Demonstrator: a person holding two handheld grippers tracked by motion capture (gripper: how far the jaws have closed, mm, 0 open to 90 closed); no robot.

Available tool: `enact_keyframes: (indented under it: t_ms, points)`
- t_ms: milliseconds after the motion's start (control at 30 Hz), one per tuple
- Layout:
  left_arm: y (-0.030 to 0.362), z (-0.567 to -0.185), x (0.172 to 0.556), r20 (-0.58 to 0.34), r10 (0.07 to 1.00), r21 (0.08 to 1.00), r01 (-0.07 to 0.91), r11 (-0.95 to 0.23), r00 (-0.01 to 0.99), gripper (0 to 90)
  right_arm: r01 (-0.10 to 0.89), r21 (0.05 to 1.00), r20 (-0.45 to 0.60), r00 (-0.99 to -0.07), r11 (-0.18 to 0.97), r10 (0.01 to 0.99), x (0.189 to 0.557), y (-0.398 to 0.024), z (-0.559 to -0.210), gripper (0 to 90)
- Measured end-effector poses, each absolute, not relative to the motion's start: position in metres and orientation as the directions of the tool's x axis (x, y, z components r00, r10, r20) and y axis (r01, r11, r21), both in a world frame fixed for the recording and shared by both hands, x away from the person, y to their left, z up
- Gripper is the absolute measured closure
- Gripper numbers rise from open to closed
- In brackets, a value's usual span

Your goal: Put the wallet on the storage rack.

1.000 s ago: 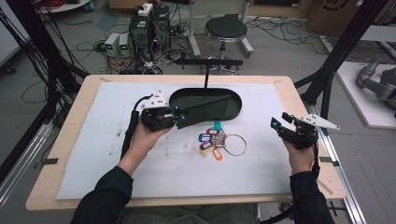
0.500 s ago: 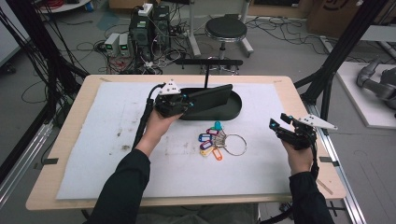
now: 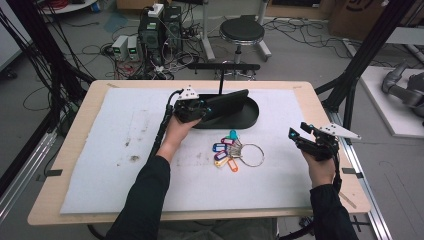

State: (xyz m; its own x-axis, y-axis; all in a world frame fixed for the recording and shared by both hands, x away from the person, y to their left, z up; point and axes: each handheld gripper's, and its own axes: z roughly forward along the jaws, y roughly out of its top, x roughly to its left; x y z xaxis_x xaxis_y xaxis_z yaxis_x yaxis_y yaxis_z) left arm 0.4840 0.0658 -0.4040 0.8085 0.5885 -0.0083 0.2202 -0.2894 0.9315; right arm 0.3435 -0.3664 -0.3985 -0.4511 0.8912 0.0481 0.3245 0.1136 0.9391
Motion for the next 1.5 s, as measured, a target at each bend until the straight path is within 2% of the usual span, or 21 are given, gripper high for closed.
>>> enact_keyframes:
  t_ms: [233,400,500,867,967,1100,1300,1500]
  points:
    - [0.071,-0.41,0.49,-0.021,0.592,0.936,0.223,-0.271,0.806,74.7,0.326,0.937,0.038,-0.456,0.127,0.889,0.344,-0.365,-0.399,42.8]
    - [0.072,-0.412,0.492,0.02,0.59,0.938,0.189,-0.29,0.807,74.5,0.332,0.933,0.034,-0.466,0.139,0.884,0.344,-0.362,-0.4,42.8]
    - [0.071,-0.416,0.494,-0.021,0.593,0.934,0.227,-0.276,0.805,74.2,0.331,0.932,0.027,-0.47,0.148,0.882,0.344,-0.36,-0.4,42.8]
    - [0.07,-0.421,0.493,0.0,0.603,0.89,0.274,-0.363,0.798,71.0,0.335,0.93,0.027,-0.471,0.151,0.882,0.345,-0.361,-0.401,42.7]
    - [0.069,-0.419,0.492,0.003,0.638,0.884,0.296,-0.362,0.77,55.6,0.332,0.931,0.024,-0.475,0.154,0.88,0.346,-0.361,-0.401,42.6]
    - [0.073,-0.412,0.489,-0.019,0.667,0.874,0.336,-0.35,0.745,40.9,0.339,0.929,0.03,-0.475,0.151,0.879,0.347,-0.36,-0.402,42.5]
    - [0.081,-0.4,0.477,-0.031,0.658,0.883,0.33,-0.335,0.753,34.8,0.343,0.926,0.032,-0.48,0.154,0.877,0.349,-0.36,-0.403,42.0]
    - [0.103,-0.387,0.447,-0.047,0.628,0.893,0.314,-0.322,0.777,31.3,0.357,0.918,0.025,-0.492,0.176,0.87,0.355,-0.357,-0.407,41.3]
